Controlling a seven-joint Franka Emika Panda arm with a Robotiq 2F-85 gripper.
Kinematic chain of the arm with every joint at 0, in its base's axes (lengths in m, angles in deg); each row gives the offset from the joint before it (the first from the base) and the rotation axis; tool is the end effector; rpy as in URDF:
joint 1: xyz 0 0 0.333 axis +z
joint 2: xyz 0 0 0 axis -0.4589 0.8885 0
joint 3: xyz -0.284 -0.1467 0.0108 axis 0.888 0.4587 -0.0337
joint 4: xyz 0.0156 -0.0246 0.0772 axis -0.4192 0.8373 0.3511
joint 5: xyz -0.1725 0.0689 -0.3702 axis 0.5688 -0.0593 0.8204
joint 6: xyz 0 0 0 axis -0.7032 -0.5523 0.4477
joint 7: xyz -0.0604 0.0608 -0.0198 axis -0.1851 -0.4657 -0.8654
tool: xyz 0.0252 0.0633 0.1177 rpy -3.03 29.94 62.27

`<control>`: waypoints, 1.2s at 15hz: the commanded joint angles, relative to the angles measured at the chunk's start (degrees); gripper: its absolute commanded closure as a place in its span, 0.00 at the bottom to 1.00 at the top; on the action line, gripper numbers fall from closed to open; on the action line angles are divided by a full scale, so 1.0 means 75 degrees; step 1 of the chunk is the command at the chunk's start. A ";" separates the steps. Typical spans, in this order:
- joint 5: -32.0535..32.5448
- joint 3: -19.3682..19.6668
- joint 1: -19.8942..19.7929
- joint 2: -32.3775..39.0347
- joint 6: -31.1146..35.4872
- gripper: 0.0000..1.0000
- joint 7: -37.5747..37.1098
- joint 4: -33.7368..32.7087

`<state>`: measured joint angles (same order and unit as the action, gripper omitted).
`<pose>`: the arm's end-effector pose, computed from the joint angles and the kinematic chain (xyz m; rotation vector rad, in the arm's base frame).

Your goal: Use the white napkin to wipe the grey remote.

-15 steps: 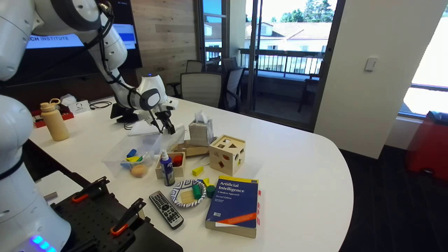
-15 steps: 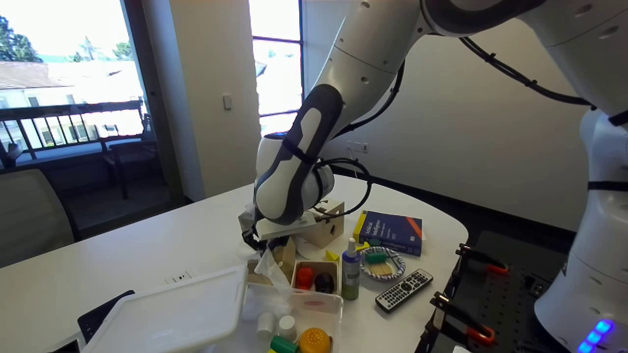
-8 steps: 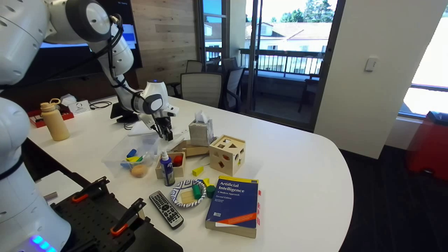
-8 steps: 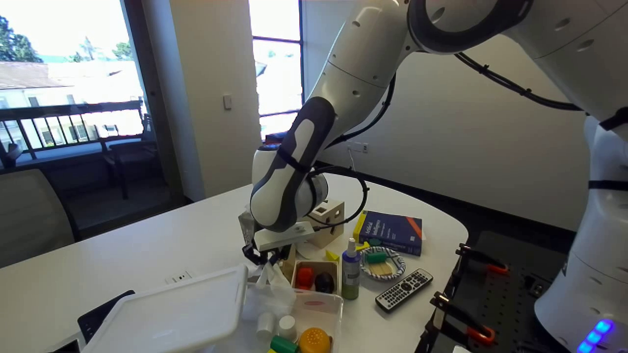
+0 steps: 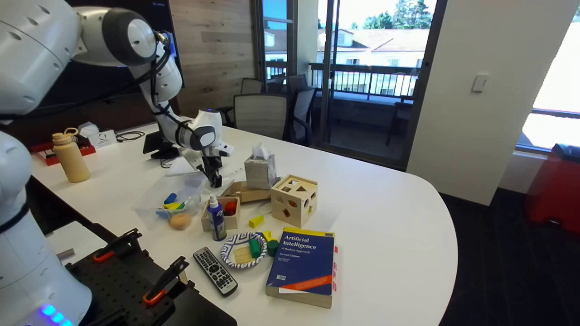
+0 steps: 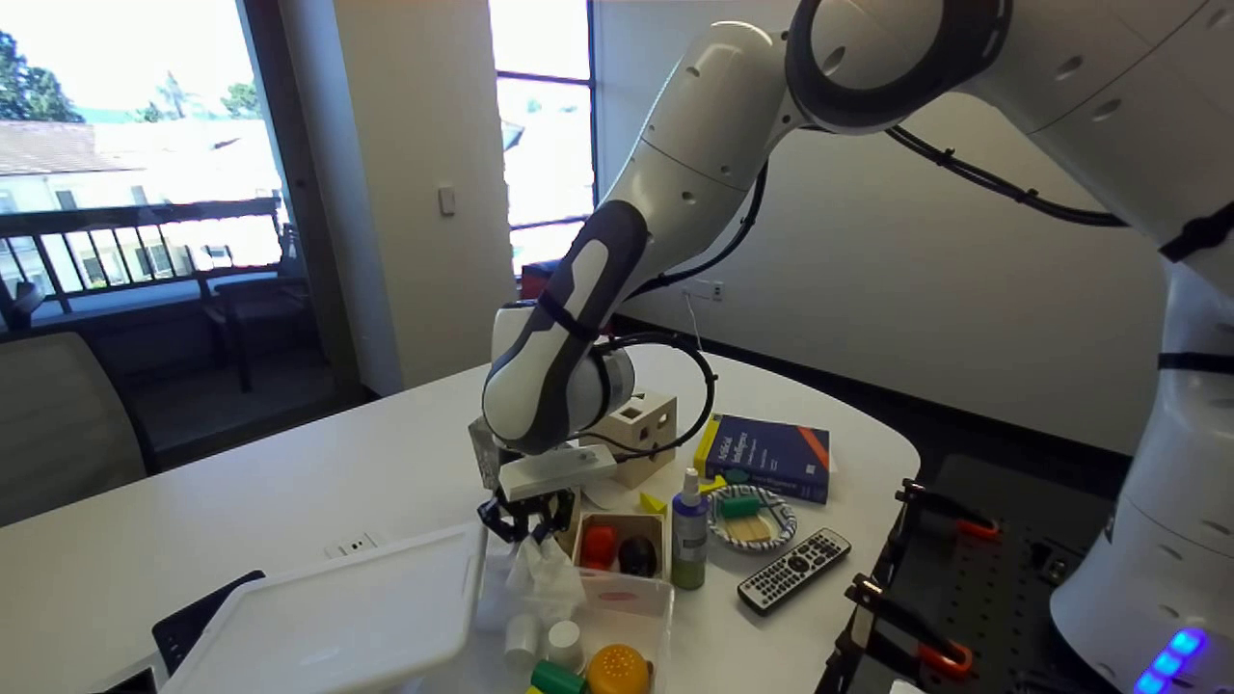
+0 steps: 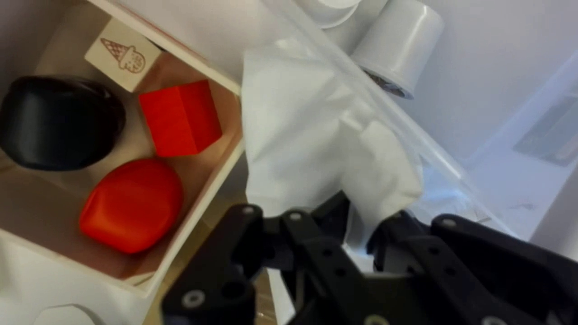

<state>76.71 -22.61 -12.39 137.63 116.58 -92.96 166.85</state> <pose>0.6180 0.1842 0.0189 -2.9729 0.5138 0.0329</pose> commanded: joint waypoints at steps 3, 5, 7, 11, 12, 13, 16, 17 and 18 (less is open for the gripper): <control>-0.0115 -0.0286 -0.0458 0.0160 -0.0684 0.68 0.0316 -0.0498; -0.0215 -0.0420 -0.0609 0.0080 -0.0765 0.54 0.0387 -0.0518; -0.0273 -0.0494 -0.0716 0.0003 -0.0776 0.41 0.0366 -0.0517; -0.0367 -0.0534 -0.0855 -0.0177 -0.0766 0.10 0.0295 -0.0434; -0.0377 -0.0533 -0.0876 -0.0226 -0.0772 0.01 0.0292 -0.0404; -0.0383 -0.0523 -0.0881 -0.0284 -0.0754 0.00 0.0279 -0.0364; -0.0444 -0.0561 -0.0911 -0.0565 -0.0611 0.00 0.0303 -0.0161; -0.0444 -0.0556 -0.0871 -0.0722 -0.0523 0.00 0.0292 -0.0045; -0.0436 -0.0565 -0.0838 -0.0873 -0.0462 0.00 0.0303 0.0060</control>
<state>74.73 -26.02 -18.34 136.20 113.13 -92.28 163.13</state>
